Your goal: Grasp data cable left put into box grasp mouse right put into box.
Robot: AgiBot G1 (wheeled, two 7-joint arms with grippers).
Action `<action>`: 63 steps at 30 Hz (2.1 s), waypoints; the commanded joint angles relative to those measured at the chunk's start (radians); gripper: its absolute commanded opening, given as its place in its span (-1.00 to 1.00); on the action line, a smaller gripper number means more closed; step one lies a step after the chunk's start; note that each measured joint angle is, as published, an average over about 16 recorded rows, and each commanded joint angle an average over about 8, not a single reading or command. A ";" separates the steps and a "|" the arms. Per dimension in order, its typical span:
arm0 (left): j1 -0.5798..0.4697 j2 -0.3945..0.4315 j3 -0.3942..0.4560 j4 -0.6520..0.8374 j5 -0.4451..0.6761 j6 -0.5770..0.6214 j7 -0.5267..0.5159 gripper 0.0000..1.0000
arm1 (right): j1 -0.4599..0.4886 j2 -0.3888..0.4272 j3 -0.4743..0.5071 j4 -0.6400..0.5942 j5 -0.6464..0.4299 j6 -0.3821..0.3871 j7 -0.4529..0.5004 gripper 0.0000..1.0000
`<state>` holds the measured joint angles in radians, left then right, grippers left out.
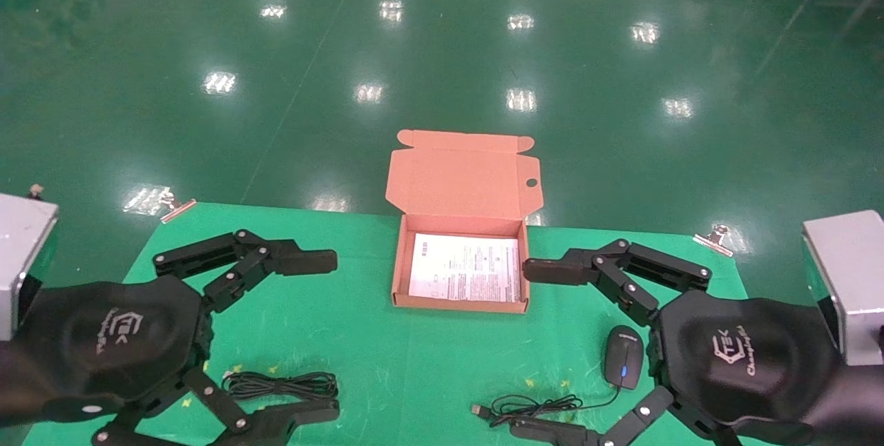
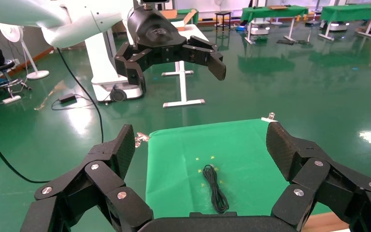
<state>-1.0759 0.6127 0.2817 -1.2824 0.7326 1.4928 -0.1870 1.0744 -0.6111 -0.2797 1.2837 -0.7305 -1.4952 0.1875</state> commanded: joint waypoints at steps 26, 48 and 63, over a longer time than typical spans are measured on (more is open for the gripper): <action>-0.083 -0.015 0.070 -0.031 0.177 0.013 -0.036 1.00 | 0.053 0.015 -0.036 0.040 -0.116 -0.035 -0.049 1.00; -0.356 0.121 0.356 -0.030 0.763 0.054 -0.134 1.00 | 0.465 -0.098 -0.492 0.072 -0.746 -0.049 -0.372 1.00; -0.375 0.236 0.513 -0.038 1.147 -0.050 -0.144 1.00 | 0.418 -0.216 -0.643 0.065 -1.095 0.099 -0.347 1.00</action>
<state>-1.4505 0.8491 0.7899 -1.3074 1.8678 1.4413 -0.3268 1.4940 -0.8251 -0.9157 1.3455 -1.8078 -1.4029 -0.1503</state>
